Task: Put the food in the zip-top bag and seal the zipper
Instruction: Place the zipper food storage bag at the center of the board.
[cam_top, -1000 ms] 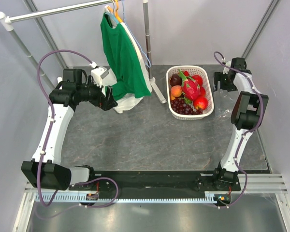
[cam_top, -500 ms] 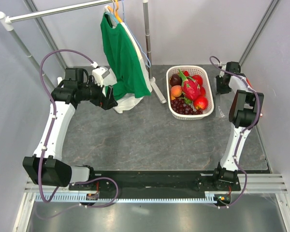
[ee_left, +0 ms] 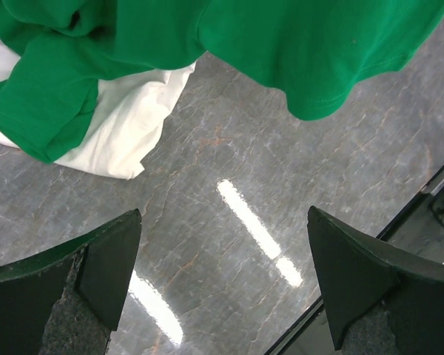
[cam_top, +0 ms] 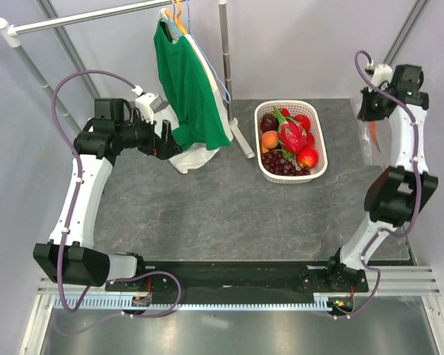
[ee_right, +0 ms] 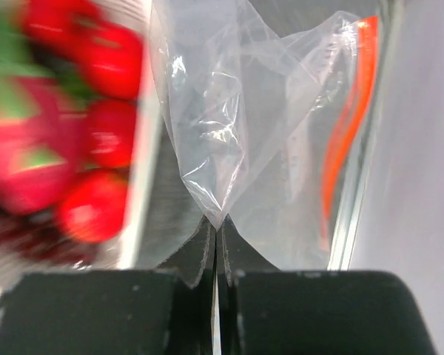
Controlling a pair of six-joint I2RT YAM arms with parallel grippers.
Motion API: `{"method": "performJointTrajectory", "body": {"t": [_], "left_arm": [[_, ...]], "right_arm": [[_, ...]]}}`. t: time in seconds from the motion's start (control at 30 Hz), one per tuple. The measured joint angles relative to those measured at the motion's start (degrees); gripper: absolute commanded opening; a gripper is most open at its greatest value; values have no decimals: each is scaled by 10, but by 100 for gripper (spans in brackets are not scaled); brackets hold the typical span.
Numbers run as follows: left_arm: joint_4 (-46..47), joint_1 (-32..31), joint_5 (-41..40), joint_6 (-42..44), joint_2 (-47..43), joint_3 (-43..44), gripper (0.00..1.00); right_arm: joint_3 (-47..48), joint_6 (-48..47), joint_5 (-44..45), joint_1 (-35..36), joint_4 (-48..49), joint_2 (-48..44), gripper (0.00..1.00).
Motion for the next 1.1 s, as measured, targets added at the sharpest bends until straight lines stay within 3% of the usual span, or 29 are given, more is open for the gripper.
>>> {"method": "performJointTrajectory", "body": {"t": [0.1, 0.2, 0.43, 0.5, 0.53, 0.6, 0.63, 0.73, 0.9, 1.03, 1.1], "left_arm": [[8, 8, 8, -26, -11, 0, 100], [15, 29, 16, -52, -26, 0, 100], [30, 78, 25, -75, -37, -8, 100], [30, 80, 25, -75, -37, -13, 100], [30, 81, 25, -76, -37, -16, 100], [30, 81, 25, -76, -37, -17, 100], [30, 82, 25, -77, -37, -18, 100], [32, 82, 27, -76, -37, -28, 100], [35, 83, 68, -52, -46, -65, 100], [45, 83, 136, -5, -83, -125, 100], [53, 79, 165, 18, -108, -156, 100]], "right_arm": [[9, -37, -56, 43, -40, -90, 0], [-40, -62, -88, 134, -56, -188, 0], [-276, -77, -76, 377, -41, -315, 3], [-342, -74, -46, 429, -14, -313, 19], [-371, -71, -32, 455, -1, -308, 44], [-419, -61, -6, 499, 36, -292, 75], [-437, -60, 5, 509, 57, -279, 98], [-448, -54, 22, 545, 92, -232, 98], [-440, -56, 10, 543, 104, -217, 98], [-397, -64, -33, 498, 85, -256, 96], [-360, -82, -60, 441, 69, -270, 95]]}}
